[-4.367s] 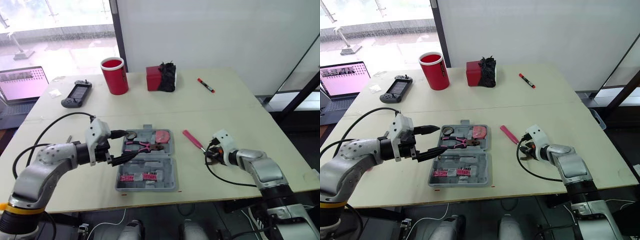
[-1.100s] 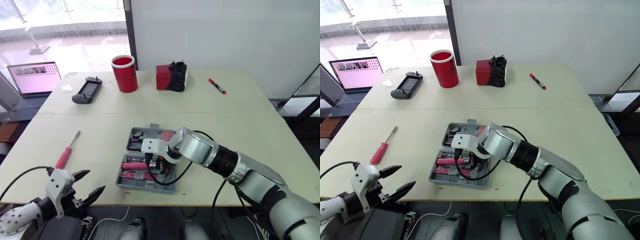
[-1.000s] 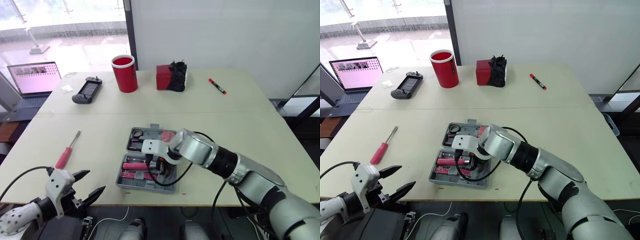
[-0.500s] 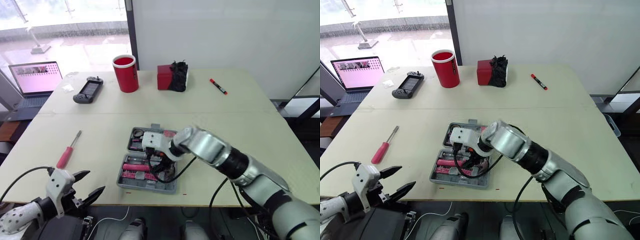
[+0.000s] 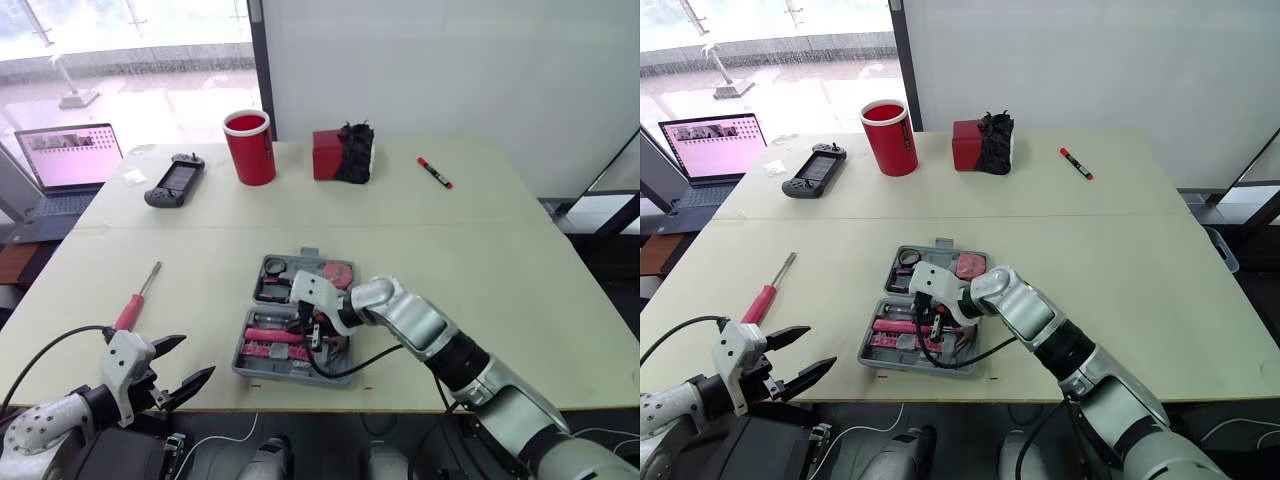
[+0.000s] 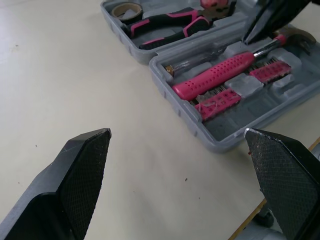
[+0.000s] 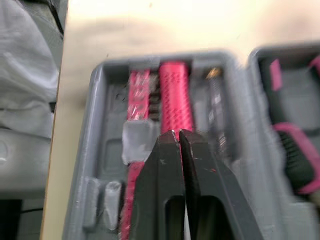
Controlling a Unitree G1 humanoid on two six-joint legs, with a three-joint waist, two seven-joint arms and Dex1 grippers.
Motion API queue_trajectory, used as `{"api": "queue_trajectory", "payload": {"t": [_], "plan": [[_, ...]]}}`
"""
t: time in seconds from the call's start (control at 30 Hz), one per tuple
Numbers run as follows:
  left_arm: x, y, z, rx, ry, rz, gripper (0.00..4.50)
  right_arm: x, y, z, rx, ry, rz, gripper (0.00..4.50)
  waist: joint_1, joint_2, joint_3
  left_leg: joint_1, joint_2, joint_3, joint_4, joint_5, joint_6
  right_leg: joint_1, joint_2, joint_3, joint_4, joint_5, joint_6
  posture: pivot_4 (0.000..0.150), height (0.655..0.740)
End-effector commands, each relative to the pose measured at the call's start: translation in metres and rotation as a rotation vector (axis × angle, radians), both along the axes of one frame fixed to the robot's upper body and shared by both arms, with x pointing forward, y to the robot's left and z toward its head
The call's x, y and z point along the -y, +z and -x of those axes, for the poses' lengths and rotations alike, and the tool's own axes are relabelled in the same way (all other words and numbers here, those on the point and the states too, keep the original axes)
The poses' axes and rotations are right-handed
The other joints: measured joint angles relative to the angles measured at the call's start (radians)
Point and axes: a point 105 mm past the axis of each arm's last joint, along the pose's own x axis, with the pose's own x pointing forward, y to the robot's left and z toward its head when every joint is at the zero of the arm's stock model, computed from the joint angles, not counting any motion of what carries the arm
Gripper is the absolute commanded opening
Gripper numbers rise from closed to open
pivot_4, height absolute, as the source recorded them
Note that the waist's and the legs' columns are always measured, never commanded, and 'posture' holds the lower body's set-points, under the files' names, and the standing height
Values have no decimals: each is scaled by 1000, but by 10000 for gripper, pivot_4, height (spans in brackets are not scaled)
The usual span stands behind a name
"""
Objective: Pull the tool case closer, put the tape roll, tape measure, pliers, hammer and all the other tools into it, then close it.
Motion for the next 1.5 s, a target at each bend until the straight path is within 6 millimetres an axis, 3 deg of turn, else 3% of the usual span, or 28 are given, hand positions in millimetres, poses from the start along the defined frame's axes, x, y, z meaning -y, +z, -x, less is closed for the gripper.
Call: {"api": "queue_trajectory", "payload": {"t": [0.03, 0.2, 0.33, 0.57, 0.67, 0.77, 0.83, 0.87, 1.0, 1.03, 1.07, 1.2, 1.3, 1.4, 1.5], "plan": [[0, 5, -1, 24, -21, -30, 45000, -2, -3, 0, 0, -2, 8, 295, 0, 0, 0, 0, 0, 0, 0, 0, 0, 0, 0, 0, 0, 0, 0, 1500, 7400], [0, 5, -2, 23, -23, -32, 45000, 15, -39, -4, -12, -43, 141, 295, -2, 0, -1, 1, 0, 1, 0, 0, 0, 0, 0, 0, 0, 0, 0, 1500, 7400], [0, 3, -2, 20, -24, -35, 45000, 21, -64, 10, -98, -28, 199, 295, -2, -2, -8, 4, 1, 1, -1, 0, 0, 2, 2, 1, 0, 0, -1, 1500, 7400], [0, 3, -2, 18, -26, -37, 45000, 24, -80, 17, -146, -44, 240, 295, -1, -3, -22, 5, 1, 2, -1, -1, -1, 3, 3, 3, 0, 0, -1, 1500, 7400], [0, 4, -1, 19, -23, -34, 45000, 11, -59, 10, -83, -34, 105, 295, -1, -4, -23, 5, 1, 3, -1, -2, -1, 3, 3, 3, -1, 0, -1, 1500, 7400], [-3, 6, -2, 28, -11, -22, 45000, 4, -18, -2, 79, -13, -101, 295, -1, -4, -23, 5, 2, 4, -1, -2, -1, 2, 4, 4, -1, 0, -1, 1500, 7400], [-5, 8, -3, 35, -1, -14, 45000, 14, 1, -7, 260, -3, -146, 295, 1, -3, -22, 4, 2, 4, -1, -2, -1, 1, 4, 5, -1, 0, -1, 1500, 7400], [-7, 9, -4, 37, 5, -10, 45000, 20, 10, -4, 270, 13, -200, 295, 3, -3, -22, 3, 2, 4, -1, -2, -1, 0, 3, 5, -1, 0, -1, 1500, 7400], [-18, 11, -8, 49, 46, -16, 45000, 57, 37, -8, 129, -91, -368, 295, 4, -4, -21, 3, 1, 6, -1, -2, -1, 2, 3, 6, -1, 0, 0, 1500, 7400], [-21, 12, -9, 59, 63, -16, 45000, 65, 44, -9, 127, -114, -406, 5237, 3, -4, -21, 3, 2, 6, -1, -2, -1, 3, 3, 6, -1, 0, 0, 1500, 7400], [-28, 14, -11, 79, 91, -26, 45000, 78, 47, -11, 146, -153, -424, 7423, 3, -4, -21, 3, 2, 6, -1, -2, -1, 3, 3, 6, -1, 0, 0, 1500, 7400], [-63, 20, -15, 167, 246, -79, 45000, 128, 48, -15, 243, -312, -431, 26877, 7, -5, -21, 3, 2, 6, -1, -3, 0, 3, 3, 6, -2, 0, 0, 1500, 7400], [-120, 25, -9, 236, 522, -37, 45000, 172, 47, -8, 305, -477, -472, 43614, 9, -5, -20, 3, 2, 9, -1, -3, 1, 4, 3, 8, -3, 0, 0, 1500, 7400], [-160, 24, 16, 273, 720, -16, 45000, 214, 31, 12, 333, -622, -451, 44429, 8, -7, -20, 3, 2, 10, 0, -4, 1, 4, 3, 9, -3, 0, 0, 1500, 7400], [-170, 12, 37, 235, 753, -51, 45000, 249, 17, 26, 314, -793, -473, 44429, 4, -8, -20, 3, 2, 14, 0, -5, 2, 4, 1, 13, -4, 0, 2, 1500, 7400]]}}
